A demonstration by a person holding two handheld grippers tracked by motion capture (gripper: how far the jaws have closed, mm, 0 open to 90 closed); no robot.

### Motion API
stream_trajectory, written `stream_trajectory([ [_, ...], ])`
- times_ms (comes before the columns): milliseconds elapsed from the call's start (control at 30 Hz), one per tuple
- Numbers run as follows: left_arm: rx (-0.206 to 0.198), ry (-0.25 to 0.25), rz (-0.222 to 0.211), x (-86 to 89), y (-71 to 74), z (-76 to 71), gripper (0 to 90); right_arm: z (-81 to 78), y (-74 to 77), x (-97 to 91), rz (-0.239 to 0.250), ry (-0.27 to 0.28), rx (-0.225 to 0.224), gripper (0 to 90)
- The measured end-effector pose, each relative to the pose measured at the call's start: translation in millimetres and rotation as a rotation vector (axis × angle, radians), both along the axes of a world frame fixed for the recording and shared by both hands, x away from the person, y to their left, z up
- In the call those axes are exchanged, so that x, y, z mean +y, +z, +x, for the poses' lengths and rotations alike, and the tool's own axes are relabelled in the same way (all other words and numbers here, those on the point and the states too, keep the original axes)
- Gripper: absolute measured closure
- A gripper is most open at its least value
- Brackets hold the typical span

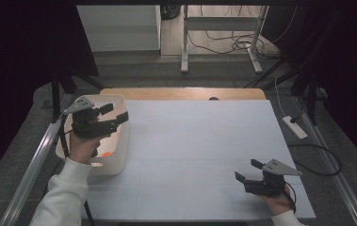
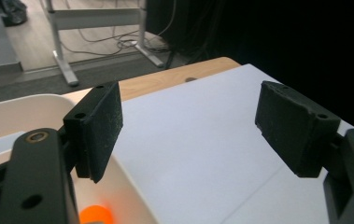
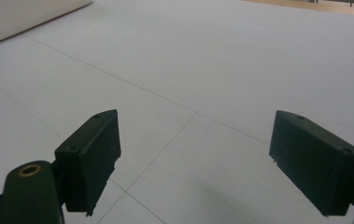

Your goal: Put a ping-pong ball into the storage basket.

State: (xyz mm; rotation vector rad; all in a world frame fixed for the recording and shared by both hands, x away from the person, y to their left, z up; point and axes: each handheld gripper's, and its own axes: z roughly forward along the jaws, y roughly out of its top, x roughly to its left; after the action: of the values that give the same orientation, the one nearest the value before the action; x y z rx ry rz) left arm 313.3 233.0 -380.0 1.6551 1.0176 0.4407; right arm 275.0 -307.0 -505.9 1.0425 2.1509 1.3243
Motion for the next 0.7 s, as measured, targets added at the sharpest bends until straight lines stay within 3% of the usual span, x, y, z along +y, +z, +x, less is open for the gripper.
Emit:
stream_trajectory([
  [700,-0.017,-0.189,0.008,-39.2,-10.5,-27.3,24.3,0.6,0.0,0.6,-0.002,0.002,-0.001,16.4],
])
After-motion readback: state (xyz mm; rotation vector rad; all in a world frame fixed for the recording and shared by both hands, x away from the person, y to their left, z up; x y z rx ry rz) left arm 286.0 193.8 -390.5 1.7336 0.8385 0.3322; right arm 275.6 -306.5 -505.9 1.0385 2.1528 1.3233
